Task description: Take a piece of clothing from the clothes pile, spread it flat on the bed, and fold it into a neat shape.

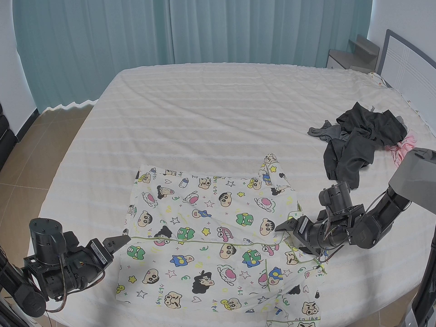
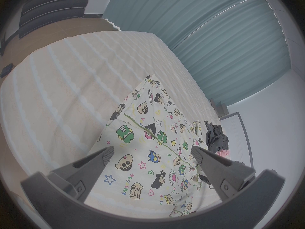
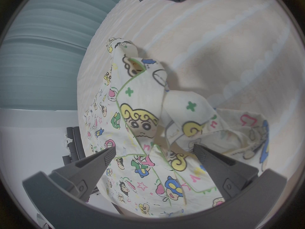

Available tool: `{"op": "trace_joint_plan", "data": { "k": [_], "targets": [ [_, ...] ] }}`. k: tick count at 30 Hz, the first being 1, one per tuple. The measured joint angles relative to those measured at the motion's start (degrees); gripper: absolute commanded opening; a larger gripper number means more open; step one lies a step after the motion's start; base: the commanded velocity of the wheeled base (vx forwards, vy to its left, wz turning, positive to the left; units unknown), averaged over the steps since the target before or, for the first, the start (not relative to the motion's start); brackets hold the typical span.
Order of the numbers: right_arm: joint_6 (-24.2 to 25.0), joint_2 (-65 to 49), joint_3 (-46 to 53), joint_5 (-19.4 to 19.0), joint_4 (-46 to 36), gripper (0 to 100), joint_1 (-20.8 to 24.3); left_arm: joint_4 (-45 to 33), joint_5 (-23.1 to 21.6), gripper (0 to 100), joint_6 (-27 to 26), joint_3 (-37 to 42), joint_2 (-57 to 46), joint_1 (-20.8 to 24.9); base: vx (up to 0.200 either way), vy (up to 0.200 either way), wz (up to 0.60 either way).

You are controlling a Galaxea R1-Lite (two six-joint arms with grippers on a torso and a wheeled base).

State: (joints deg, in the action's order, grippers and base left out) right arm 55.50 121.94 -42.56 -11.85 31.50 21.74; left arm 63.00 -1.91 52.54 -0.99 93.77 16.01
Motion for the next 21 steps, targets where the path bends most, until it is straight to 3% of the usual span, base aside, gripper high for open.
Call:
{"op": "trace_joint_plan", "data": {
  "k": [9,21],
  "targets": [
    [-3.7,-5.4,5.9,5.4,1.9,100,-1.8,0.0,0.0,100,0.0,0.0,0.0,0.0,0.000,0.000,0.00],
    [-11.3,-7.1,10.9,3.8,10.3,100,-7.8,0.0,0.0,100,0.0,0.0,0.0,0.0,0.000,0.000,0.00]
  ]
}}
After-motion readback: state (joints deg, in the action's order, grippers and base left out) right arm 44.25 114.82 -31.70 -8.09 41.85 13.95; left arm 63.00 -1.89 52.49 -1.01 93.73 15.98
